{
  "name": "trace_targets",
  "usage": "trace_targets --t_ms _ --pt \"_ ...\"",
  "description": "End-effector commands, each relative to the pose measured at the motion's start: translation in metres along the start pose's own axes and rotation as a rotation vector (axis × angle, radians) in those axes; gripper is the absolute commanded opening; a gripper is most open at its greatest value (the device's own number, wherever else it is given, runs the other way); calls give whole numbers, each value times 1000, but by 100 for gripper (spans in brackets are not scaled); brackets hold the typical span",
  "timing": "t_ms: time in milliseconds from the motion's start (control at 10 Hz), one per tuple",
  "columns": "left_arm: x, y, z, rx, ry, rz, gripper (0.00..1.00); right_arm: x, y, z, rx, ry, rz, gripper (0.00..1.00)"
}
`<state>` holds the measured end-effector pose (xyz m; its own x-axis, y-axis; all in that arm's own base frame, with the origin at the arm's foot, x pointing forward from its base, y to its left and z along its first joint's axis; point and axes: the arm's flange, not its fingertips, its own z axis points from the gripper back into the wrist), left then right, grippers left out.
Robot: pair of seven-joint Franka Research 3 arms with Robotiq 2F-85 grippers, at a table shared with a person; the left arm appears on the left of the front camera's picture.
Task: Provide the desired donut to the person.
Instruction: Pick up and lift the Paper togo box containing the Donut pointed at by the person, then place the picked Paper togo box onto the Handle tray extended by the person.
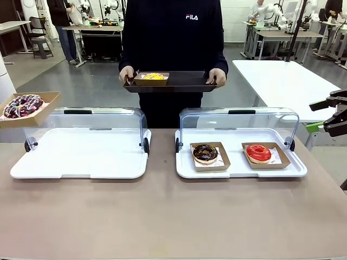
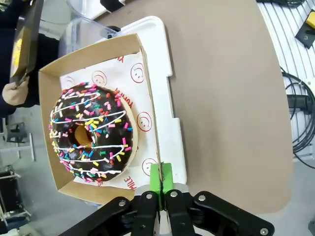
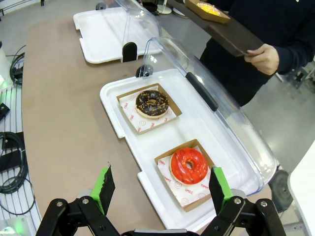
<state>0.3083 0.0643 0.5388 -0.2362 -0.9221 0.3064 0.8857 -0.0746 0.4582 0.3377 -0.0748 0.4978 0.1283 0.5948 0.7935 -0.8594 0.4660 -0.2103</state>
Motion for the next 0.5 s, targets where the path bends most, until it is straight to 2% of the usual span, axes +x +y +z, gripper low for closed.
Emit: trace_targets --t_ms 0,400 --pt "-3 4 -2 27 -13 -15 0 -1 -2 -3 1 -40 6 100" --pt "-3 4 -2 27 -13 -15 0 -1 -2 -3 1 -40 6 100"
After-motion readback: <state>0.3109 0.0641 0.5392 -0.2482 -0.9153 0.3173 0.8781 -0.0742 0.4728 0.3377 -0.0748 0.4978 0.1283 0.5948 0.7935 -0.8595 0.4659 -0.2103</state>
